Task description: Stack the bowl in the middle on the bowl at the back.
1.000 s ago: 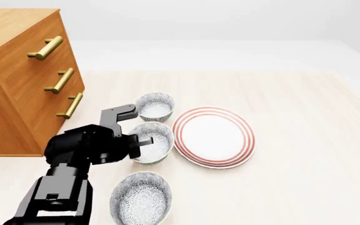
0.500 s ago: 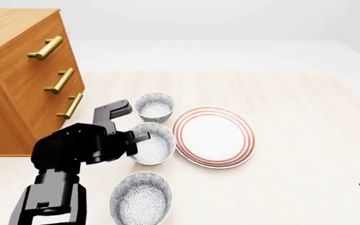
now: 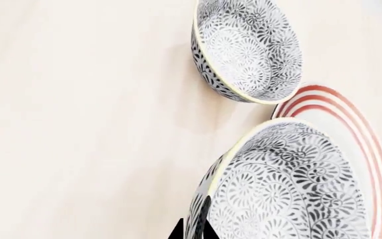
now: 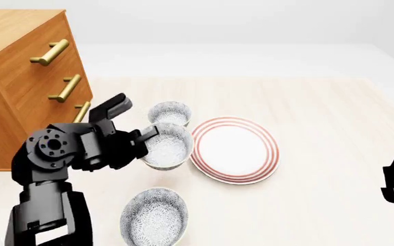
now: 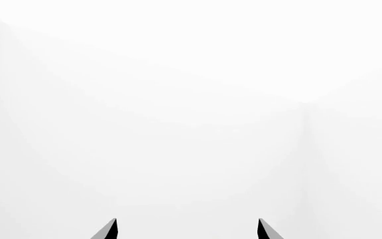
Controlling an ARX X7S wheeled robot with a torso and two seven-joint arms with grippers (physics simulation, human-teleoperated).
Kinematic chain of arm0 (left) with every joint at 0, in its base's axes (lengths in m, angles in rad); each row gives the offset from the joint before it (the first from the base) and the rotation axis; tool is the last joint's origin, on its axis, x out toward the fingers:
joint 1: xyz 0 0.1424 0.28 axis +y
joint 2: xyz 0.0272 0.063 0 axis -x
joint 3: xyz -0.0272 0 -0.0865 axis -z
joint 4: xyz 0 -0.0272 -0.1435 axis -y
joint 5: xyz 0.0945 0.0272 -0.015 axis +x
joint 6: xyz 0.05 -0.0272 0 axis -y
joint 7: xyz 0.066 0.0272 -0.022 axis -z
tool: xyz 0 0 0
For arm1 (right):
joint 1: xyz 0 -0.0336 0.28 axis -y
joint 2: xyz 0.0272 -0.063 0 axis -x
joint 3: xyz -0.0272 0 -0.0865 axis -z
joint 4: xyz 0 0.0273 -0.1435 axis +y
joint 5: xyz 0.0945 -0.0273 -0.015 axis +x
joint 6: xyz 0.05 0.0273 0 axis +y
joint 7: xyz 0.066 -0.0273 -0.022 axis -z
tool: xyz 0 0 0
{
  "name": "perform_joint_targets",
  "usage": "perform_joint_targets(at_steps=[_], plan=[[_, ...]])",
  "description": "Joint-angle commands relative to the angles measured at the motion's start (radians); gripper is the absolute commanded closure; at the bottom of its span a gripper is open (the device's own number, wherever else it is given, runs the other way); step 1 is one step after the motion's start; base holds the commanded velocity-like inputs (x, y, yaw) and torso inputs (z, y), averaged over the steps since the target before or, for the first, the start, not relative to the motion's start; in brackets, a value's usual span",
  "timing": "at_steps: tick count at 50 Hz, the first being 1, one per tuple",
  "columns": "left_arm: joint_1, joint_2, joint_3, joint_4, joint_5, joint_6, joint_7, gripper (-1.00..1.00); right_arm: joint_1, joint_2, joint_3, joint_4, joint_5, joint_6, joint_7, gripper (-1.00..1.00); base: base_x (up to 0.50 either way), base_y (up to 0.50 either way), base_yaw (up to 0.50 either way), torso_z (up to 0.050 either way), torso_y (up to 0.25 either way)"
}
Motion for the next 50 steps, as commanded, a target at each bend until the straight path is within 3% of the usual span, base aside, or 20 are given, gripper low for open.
perform_joint_targets(at_steps=[1, 11, 23, 31, 42, 50], plan=[[-0.038, 0.023, -0.166, 0.004, -0.073, -0.059, -0.101, 1.00, 0.022, -0.015, -0.053, 0.000, -0.044, 0.000, 0.000, -1.00, 0.00, 0.00, 0.00, 0.000, 0.000], [-0.037, 0.030, -0.273, 0.107, -0.210, -0.172, -0.252, 1.00, 0.034, -0.022, -0.072, 0.000, -0.058, 0.000, 0.000, -1.00, 0.00, 0.00, 0.00, 0.000, 0.000], [0.049, -0.065, -0.163, 0.202, -0.976, -0.167, -0.822, 1.00, 0.013, -0.017, 0.001, 0.000, 0.009, 0.000, 0.000, -1.00, 0.00, 0.00, 0.00, 0.000, 0.000], [0.118, -0.143, -0.033, 0.307, -1.395, -0.121, -1.113, 1.00, 0.017, -0.030, 0.018, 0.000, 0.031, 0.000, 0.000, -1.00, 0.00, 0.00, 0.00, 0.000, 0.000], [0.234, -0.319, 0.194, 0.513, -1.640, 0.069, -1.123, 1.00, 0.023, -0.046, 0.044, 0.000, 0.061, 0.000, 0.000, -1.00, 0.00, 0.00, 0.00, 0.000, 0.000], [0.294, -0.404, 0.268, 0.625, -1.748, 0.167, -1.108, 1.00, 0.018, -0.049, 0.072, 0.000, 0.090, 0.000, 0.000, -1.00, 0.00, 0.00, 0.00, 0.000, 0.001]])
